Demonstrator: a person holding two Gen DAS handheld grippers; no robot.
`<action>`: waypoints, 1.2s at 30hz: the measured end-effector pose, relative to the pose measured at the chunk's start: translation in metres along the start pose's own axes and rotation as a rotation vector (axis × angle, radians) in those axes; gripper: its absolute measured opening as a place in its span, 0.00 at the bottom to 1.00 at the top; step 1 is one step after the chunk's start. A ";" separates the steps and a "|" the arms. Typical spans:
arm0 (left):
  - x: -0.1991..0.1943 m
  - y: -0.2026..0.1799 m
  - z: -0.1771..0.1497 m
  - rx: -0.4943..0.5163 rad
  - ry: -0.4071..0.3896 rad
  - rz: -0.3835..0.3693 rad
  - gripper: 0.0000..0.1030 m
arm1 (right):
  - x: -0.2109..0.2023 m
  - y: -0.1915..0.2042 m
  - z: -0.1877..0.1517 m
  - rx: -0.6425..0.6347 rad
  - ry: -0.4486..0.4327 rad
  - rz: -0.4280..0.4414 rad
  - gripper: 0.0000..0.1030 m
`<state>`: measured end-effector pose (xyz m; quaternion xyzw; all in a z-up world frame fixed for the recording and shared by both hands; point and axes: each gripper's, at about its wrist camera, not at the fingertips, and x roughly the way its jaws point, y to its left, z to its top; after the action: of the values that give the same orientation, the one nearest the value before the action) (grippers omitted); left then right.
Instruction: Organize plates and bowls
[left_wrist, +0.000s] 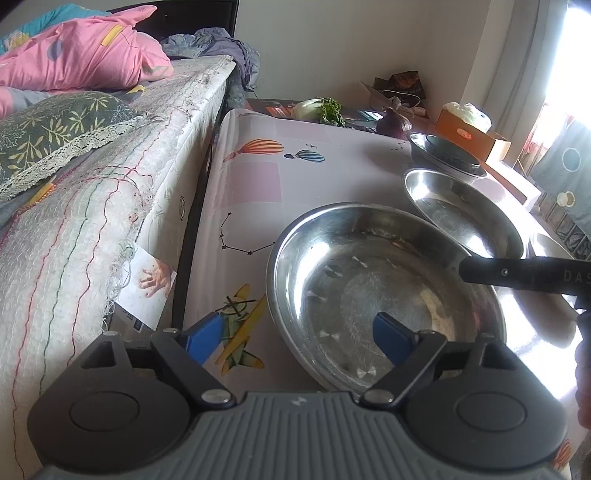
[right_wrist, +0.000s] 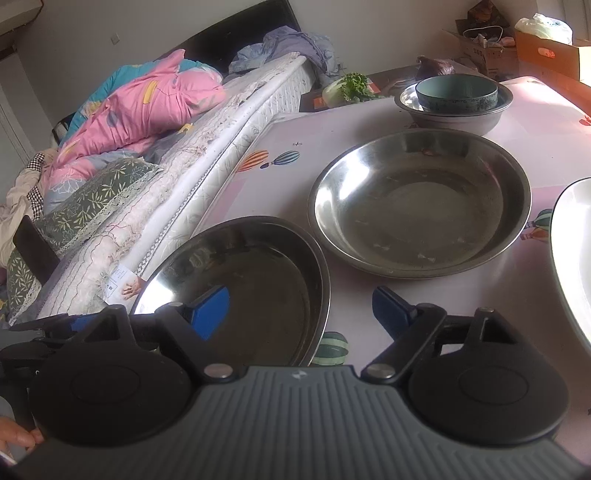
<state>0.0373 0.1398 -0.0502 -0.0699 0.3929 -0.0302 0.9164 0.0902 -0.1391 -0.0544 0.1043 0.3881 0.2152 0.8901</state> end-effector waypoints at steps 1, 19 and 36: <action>0.001 0.000 0.000 -0.003 0.003 -0.002 0.81 | 0.002 0.001 0.000 -0.001 0.004 0.001 0.71; 0.004 -0.004 -0.002 0.011 0.030 -0.050 0.53 | 0.012 0.004 -0.004 0.004 0.041 -0.004 0.26; -0.010 0.000 -0.013 0.007 0.061 -0.125 0.56 | -0.012 -0.002 -0.014 0.029 0.052 0.008 0.28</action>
<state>0.0215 0.1390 -0.0520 -0.0903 0.4152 -0.0909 0.9006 0.0726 -0.1460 -0.0568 0.1132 0.4139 0.2158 0.8771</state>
